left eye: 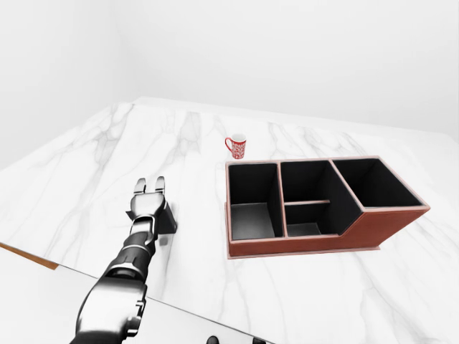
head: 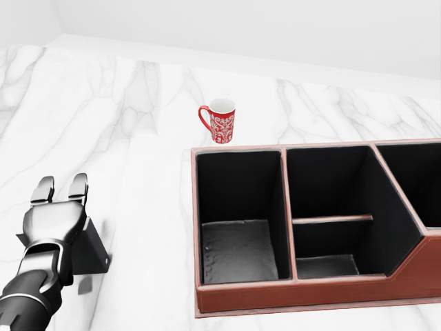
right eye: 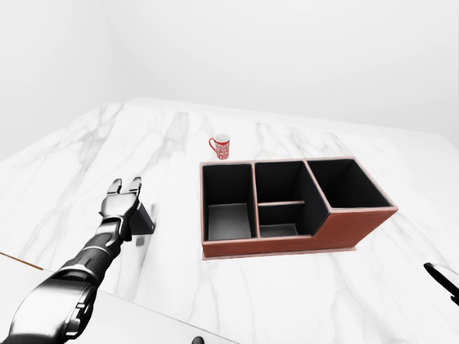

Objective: Pick up the book and place it in the left compartment of the caddy.

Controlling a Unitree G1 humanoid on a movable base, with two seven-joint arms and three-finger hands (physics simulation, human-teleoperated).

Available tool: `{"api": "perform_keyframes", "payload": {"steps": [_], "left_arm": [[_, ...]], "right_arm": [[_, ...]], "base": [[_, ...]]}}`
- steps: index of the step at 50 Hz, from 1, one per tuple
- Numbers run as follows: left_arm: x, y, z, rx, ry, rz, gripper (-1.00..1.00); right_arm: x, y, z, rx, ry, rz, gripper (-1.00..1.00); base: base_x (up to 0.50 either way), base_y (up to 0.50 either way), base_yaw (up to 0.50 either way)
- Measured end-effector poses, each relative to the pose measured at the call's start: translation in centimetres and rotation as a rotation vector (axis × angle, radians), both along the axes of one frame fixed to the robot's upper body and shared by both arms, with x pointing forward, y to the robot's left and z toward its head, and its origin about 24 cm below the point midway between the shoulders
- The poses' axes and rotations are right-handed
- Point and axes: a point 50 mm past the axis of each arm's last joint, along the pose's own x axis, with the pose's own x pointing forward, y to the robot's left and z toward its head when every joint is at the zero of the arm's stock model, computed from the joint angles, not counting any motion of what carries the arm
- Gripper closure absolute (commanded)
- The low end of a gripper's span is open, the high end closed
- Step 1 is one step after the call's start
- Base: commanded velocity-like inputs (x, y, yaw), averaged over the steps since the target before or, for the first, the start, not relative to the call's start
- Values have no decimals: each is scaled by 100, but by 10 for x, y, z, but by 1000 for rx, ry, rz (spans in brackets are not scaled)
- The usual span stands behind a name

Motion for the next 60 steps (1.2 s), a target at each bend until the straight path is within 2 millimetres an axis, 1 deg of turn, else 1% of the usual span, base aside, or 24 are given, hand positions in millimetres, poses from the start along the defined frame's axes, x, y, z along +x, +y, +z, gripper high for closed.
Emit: {"api": "perform_keyframes", "payload": {"steps": [3,4,5,6,7,16,41,48,60], "left_arm": [[0,0,0,2,4,-1,-100],[1,0,0,3,5,-1,-89],[1,0,1,5,6,-2,7],[1,0,1,6,8,-2,7],[1,0,1,7,9,-3,100],[1,1,1,40,18,-17,100],[-4,8,3,-6,-30,-14,100],[-8,10,15,-33,-83,-16,100],[-20,6,46,-17,-207,-48,100]], "right_arm": [[0,0,0,-1,-1,0,-100],[0,0,0,-1,0,0,-100],[0,0,0,-1,0,0,-100],[0,0,0,-1,0,0,-100],[0,0,0,-1,-1,0,-100],[-1,0,0,-2,0,0,-100],[-1,0,1,-6,-2,2,-100],[-1,1,1,-6,-2,2,-100],[-1,0,0,-4,0,4,-100]], "base": [[0,0,0],[0,0,0],[0,0,0],[0,0,0],[0,0,0],[0,0,0],[0,0,0],[0,0,0],[0,0,0]]}}
